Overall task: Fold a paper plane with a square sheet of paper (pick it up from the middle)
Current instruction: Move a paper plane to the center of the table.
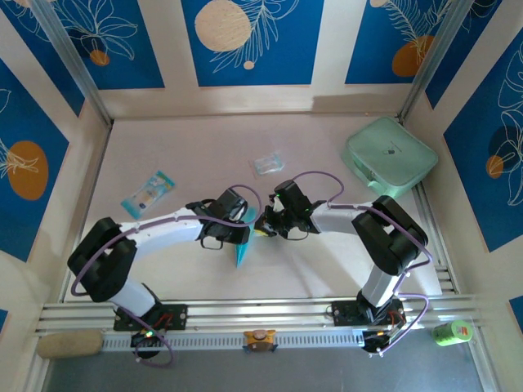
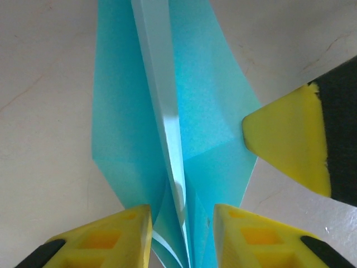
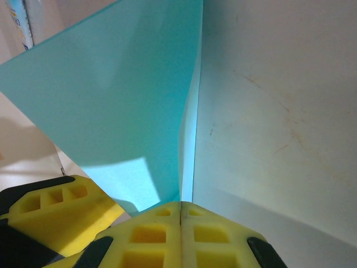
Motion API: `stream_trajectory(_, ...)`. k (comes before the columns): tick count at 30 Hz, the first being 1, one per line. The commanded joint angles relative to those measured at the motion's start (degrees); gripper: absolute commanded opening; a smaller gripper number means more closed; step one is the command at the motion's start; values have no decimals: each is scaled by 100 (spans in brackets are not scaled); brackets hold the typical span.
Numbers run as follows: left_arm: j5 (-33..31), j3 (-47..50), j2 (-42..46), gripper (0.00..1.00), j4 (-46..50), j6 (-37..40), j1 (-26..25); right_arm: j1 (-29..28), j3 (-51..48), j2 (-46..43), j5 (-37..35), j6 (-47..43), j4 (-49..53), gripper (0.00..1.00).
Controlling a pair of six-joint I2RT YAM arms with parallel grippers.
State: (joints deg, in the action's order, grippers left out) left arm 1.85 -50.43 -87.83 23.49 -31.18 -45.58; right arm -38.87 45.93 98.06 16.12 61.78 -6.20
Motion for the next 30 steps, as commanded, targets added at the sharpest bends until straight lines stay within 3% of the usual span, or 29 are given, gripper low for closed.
stream_trajectory(1,60,-81,-74,33,190,-89,-55,29,-80,-15,153,-26,58,2)
stream_trajectory(30,524,236,112,36,-81,-556,-56,35,-84,-41,137,-12,72,2)
